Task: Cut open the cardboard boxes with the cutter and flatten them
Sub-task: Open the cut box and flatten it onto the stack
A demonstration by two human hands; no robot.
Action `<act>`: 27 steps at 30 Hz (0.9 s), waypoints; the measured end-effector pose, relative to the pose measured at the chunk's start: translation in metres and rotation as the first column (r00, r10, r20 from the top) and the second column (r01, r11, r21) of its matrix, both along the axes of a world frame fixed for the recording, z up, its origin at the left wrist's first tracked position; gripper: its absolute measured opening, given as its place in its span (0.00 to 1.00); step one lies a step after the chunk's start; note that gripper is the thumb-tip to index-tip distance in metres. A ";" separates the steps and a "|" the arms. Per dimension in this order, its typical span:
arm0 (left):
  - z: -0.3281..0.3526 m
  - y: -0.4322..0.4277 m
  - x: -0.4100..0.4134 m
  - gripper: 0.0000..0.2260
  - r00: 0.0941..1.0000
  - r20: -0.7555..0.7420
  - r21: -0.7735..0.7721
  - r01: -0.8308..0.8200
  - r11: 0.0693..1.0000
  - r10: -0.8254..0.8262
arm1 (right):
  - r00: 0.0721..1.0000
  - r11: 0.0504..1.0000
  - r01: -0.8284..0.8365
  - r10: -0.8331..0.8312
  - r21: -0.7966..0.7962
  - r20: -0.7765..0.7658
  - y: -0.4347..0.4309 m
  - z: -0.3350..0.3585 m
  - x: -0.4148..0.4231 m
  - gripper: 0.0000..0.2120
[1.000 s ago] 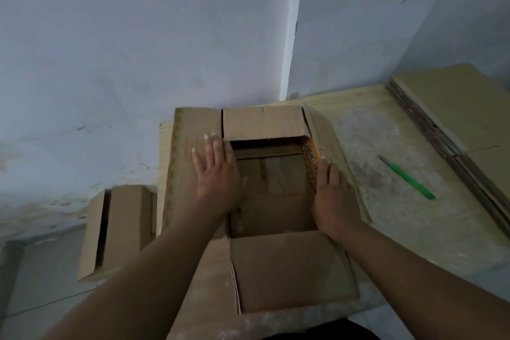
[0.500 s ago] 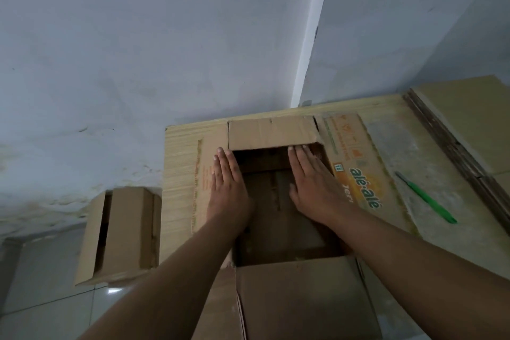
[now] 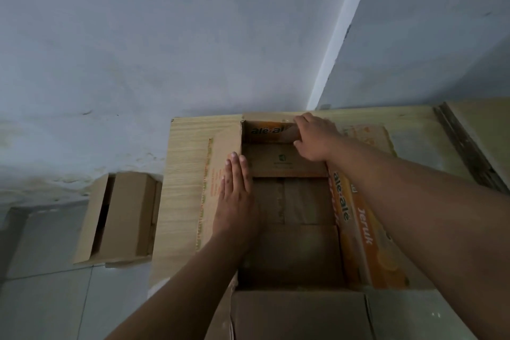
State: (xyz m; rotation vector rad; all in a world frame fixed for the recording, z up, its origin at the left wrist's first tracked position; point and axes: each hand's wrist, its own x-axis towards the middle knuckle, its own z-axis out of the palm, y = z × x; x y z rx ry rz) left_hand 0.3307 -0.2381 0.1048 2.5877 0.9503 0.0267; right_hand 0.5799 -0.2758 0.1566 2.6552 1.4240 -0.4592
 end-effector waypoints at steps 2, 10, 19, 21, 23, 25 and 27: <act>-0.003 -0.001 0.001 0.46 1.000 0.021 -0.003 -0.006 1.000 0.006 | 1.000 0.999 -0.001 0.000 0.035 0.020 0.002 -0.009 0.001 0.23; -0.007 -0.002 0.005 0.43 0.999 0.052 0.012 0.003 1.000 -0.003 | 0.994 0.996 0.021 -0.030 0.090 0.102 0.010 -0.027 0.004 0.22; -0.001 -0.002 0.005 0.38 0.999 -0.034 0.076 -0.005 0.997 0.007 | 0.985 0.999 -0.022 0.015 0.044 0.172 -0.044 -0.026 -0.008 0.42; -0.002 -0.002 0.005 0.37 0.999 -0.044 0.078 -0.002 0.997 0.005 | 0.981 0.998 0.020 -0.032 0.064 0.191 -0.077 -0.030 -0.015 0.40; -0.003 -0.002 0.005 0.38 0.998 -0.057 0.097 0.013 0.995 -0.008 | 0.987 0.985 0.087 -0.106 0.148 0.121 -0.110 -0.035 -0.025 0.35; -0.005 0.000 0.005 0.38 0.998 -0.056 0.117 0.023 0.993 -0.016 | 0.981 0.956 0.189 -0.194 0.226 0.001 -0.138 -0.038 -0.041 0.31; -0.007 0.001 0.004 0.40 0.998 -0.052 0.129 0.025 0.991 -0.018 | 0.920 0.894 0.385 -0.354 0.230 -0.168 -0.160 -0.042 -0.061 0.31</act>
